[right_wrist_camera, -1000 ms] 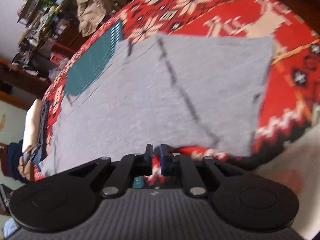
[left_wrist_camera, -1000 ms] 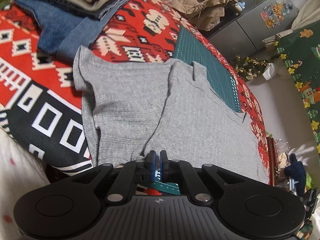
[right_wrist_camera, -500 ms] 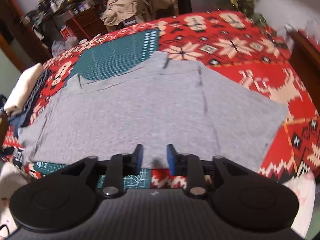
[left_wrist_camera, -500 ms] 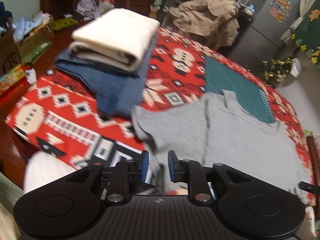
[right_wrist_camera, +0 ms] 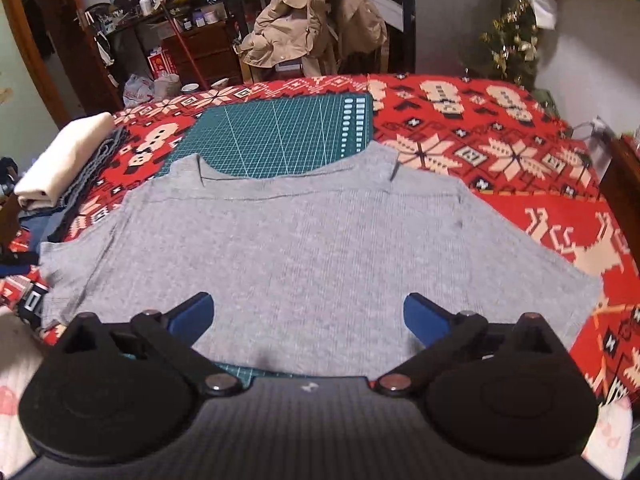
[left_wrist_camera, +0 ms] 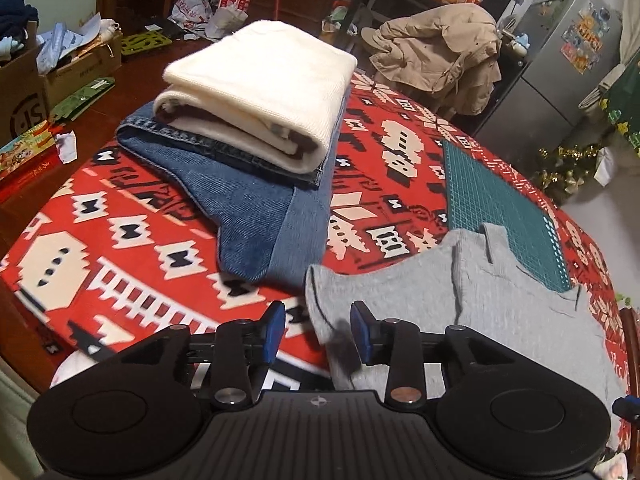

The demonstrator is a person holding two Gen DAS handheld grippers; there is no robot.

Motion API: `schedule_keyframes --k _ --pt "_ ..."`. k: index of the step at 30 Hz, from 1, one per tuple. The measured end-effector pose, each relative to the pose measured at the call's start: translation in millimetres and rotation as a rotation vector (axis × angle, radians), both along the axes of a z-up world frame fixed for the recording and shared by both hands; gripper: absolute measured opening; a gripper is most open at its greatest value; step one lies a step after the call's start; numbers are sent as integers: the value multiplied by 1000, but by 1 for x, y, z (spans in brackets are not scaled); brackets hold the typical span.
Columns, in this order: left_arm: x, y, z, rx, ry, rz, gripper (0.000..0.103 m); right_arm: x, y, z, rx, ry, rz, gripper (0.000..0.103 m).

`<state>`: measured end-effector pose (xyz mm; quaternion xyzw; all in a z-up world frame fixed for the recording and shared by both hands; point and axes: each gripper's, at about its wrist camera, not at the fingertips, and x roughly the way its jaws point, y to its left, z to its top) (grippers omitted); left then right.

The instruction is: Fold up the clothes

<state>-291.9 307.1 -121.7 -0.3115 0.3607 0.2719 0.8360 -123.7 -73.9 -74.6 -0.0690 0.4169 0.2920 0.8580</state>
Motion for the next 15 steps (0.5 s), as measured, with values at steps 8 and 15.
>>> schedule_keyframes --k 8,15 --pt "18 -2 -2 7 24 -45 8 -4 15 2 -11 -57 66 102" --pt "24 -4 15 83 9 -104 4 -30 68 -3 -10 -56 240 102"
